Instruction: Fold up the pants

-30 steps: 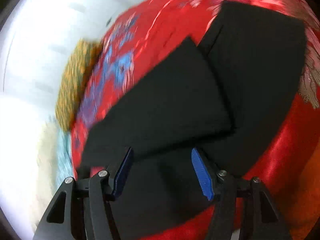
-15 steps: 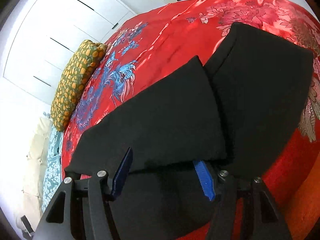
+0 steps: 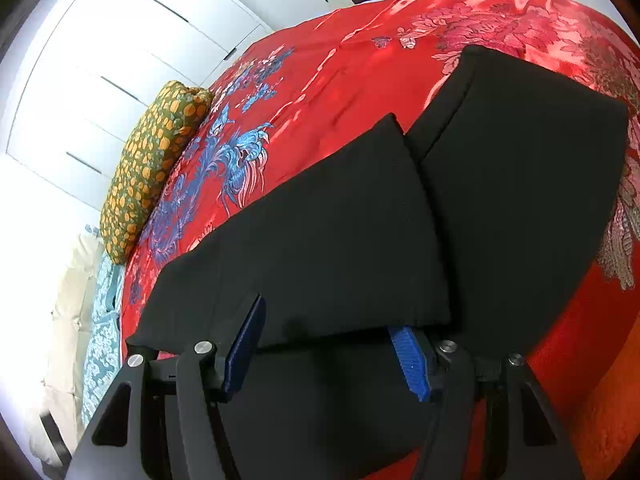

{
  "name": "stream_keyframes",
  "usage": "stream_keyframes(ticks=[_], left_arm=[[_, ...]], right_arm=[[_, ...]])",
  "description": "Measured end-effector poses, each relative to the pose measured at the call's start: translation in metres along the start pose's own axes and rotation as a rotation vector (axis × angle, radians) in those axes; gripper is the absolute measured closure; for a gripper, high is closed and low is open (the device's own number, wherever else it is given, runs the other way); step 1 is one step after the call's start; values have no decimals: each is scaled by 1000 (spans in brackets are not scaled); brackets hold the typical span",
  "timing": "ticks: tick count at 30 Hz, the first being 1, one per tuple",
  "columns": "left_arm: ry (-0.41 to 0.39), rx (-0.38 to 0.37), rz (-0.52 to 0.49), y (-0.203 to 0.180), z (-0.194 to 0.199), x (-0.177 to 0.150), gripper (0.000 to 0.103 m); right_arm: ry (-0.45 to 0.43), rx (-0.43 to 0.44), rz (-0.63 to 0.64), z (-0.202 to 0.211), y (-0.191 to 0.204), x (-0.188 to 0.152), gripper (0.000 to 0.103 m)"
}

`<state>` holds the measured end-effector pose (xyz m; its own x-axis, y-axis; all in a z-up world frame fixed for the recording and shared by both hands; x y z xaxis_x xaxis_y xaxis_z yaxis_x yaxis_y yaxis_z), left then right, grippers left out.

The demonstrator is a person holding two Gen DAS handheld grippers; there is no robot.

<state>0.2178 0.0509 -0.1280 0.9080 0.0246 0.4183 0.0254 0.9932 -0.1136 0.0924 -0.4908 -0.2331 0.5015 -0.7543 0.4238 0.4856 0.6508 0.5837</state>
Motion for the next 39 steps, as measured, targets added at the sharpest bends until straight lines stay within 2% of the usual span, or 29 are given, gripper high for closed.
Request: stream_keyframes(ticks=[2, 4, 6, 8, 11, 13, 14, 15, 19, 22, 23, 24, 25, 26, 28, 31, 35, 39], left_arm=[[43, -144, 135, 25, -15, 39, 1], [57, -200, 229, 41, -30, 71, 1], [90, -258, 264, 46, -51, 102, 1], [122, -252, 303, 51, -78, 131, 1], [121, -186, 385, 62, -110, 161, 3], [123, -152, 447, 71, -129, 175, 20], [136, -143, 482, 74, -140, 180, 36], [154, -143, 510, 76, -150, 184, 42], [180, -75, 524, 79, -172, 193, 42], [190, -55, 510, 77, -183, 196, 44], [186, -46, 508, 77, -185, 196, 56], [178, -41, 508, 78, -185, 196, 80], [165, -67, 518, 78, -185, 196, 92], [146, -87, 533, 78, -183, 195, 95], [102, -87, 532, 77, -173, 191, 96], [44, -104, 491, 73, -150, 183, 97], [-1, -168, 481, 78, -110, 170, 97], [-17, -223, 515, 79, -77, 165, 97]], right_arm=[[5, -10, 31, 0, 2, -1, 40], [9, -18, 60, -1, 5, -1, 37], [13, -24, 83, -3, 8, -1, 36], [14, -30, 94, -3, 10, -1, 36], [14, -24, 83, -3, 9, 0, 37], [15, -26, 78, -3, 7, 1, 41], [15, -31, 76, -3, 7, 1, 43], [17, -31, 73, -3, 6, 2, 46], [22, -24, 53, -3, -2, 6, 57], [22, -15, 32, -3, -9, 9, 63], [22, -12, 27, -3, -11, 10, 65], [24, -8, 24, -3, -13, 11, 66], [26, 1, 18, -4, -15, 13, 68], [28, 9, 10, -4, -17, 14, 70], [33, 18, -10, -5, -22, 16, 83], [31, 29, -30, -4, -26, 18, 96], [3, 38, 0, 9, -18, 25, 98], [-18, 58, 63, 18, 3, 52, 98]])
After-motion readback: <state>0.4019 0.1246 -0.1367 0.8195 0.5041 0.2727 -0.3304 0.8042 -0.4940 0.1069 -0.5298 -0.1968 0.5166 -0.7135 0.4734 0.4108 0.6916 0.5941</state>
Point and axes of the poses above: each gripper's, at about its wrist camera, not at the fingertips, and z roughly against the way its jaws point, y to its left, x to its top, the point moved 1 cm from there along -z, roughly the way its jaws point, and after that the axes turned 4 degrees about -y, right-handed, at the moved point
